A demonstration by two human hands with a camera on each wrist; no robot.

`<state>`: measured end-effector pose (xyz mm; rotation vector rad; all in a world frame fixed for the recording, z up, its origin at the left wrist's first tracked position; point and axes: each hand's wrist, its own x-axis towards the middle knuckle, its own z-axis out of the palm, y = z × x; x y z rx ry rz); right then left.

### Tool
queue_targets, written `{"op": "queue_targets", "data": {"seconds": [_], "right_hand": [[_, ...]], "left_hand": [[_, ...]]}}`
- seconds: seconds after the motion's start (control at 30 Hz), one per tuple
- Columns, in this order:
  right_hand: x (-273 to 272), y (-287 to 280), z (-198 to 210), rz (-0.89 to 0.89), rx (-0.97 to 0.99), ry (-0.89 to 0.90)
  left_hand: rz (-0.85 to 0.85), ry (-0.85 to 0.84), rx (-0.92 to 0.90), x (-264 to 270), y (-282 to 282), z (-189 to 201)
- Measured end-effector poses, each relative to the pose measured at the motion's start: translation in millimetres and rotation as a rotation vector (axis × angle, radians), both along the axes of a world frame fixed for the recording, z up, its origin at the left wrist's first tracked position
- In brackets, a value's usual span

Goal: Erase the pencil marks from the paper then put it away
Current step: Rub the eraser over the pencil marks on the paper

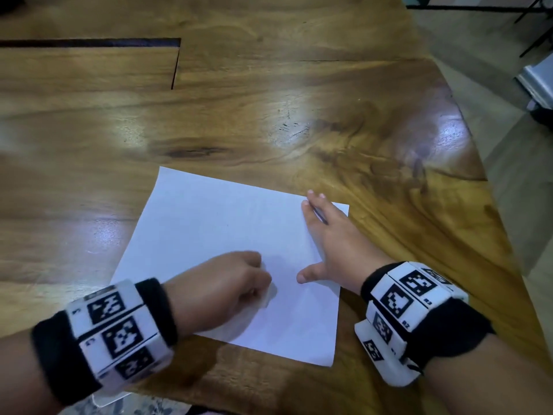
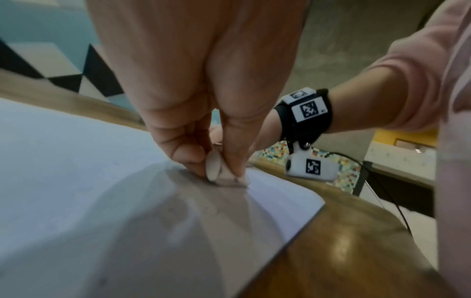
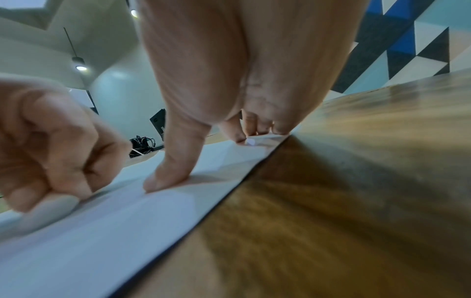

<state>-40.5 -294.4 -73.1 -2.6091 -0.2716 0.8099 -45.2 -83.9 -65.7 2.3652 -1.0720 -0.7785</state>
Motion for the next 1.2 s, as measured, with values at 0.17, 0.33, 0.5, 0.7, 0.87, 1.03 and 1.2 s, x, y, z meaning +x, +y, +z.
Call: {"op": "queue_targets", "data": {"seconds": [0.17, 0.33, 0.5, 0.7, 0.87, 1.03, 1.2], "right_hand": [[-0.1, 1.1, 2.6, 0.001, -0.010, 0.009], [0.4, 1.7, 3.4, 0.003, -0.012, 0.013], [0.3, 2.0, 2.1, -0.008, -0.011, 0.017], [0.6, 2.6, 3.6, -0.001, -0.025, 0.016], [0.7, 1.7, 3.3, 0.001, -0.027, 0.015], [0.7, 2.8, 4.7, -0.002, -0.021, 0.019], [0.1, 2.0, 4.3, -0.006, -0.015, 0.011]], "left_hand": [[0.124, -0.101, -0.049, 33.8, -26.8, 4.4], [0.091, -0.148, -0.084, 26.1, -28.7, -1.9], [-0.043, 0.024, 0.022, -13.4, 3.5, 1.0], [0.092, -0.136, -0.077, 27.1, -26.2, 1.6], [-0.009, -0.026, -0.032, -10.1, 2.3, -1.7], [-0.004, 0.033, -0.008, 4.0, -5.6, 6.3], [0.146, -0.125, -0.106, 37.3, -34.3, 6.4]]}}
